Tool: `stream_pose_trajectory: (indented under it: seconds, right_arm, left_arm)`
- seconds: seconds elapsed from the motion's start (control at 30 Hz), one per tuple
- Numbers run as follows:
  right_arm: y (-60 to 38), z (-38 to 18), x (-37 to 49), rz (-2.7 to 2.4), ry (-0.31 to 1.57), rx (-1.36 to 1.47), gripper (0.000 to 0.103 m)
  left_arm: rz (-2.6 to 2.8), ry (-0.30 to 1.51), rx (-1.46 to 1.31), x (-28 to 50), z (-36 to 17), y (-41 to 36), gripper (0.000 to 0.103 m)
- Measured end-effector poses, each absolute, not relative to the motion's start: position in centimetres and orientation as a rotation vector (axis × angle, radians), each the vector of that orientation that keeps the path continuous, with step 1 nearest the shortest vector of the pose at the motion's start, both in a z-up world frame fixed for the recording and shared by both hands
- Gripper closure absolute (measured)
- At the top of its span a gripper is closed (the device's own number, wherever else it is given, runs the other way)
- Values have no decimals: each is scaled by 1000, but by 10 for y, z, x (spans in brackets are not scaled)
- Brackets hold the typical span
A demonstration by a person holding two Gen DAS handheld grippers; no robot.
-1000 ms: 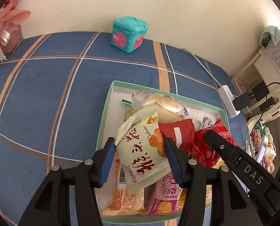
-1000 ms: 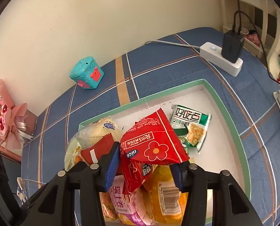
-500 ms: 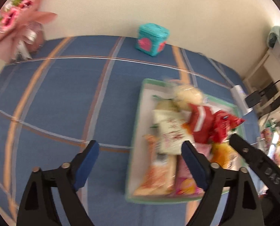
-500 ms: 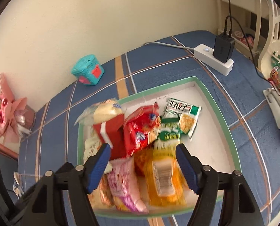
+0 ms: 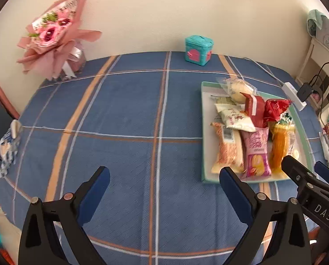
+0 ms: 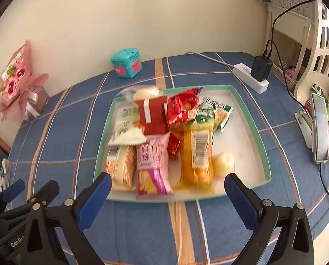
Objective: Organize snacks
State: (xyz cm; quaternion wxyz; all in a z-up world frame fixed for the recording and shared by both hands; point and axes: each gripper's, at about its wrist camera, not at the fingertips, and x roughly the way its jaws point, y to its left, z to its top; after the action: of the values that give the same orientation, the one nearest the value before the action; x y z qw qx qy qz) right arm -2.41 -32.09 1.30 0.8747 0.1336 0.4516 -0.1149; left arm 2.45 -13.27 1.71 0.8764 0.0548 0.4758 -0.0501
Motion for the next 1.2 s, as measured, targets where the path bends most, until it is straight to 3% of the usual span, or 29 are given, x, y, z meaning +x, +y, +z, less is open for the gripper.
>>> stream_pose_trajectory:
  seconds: [0.27,1.2]
  right_arm:
    - [-311,10,-37,-234,956,241,0]
    - [-307,1,-33,-237,1003,208,0]
  left_arm:
    - [1,972,233,15,20,-138,4]
    - [-10,1034,155,21,13,-123,4]
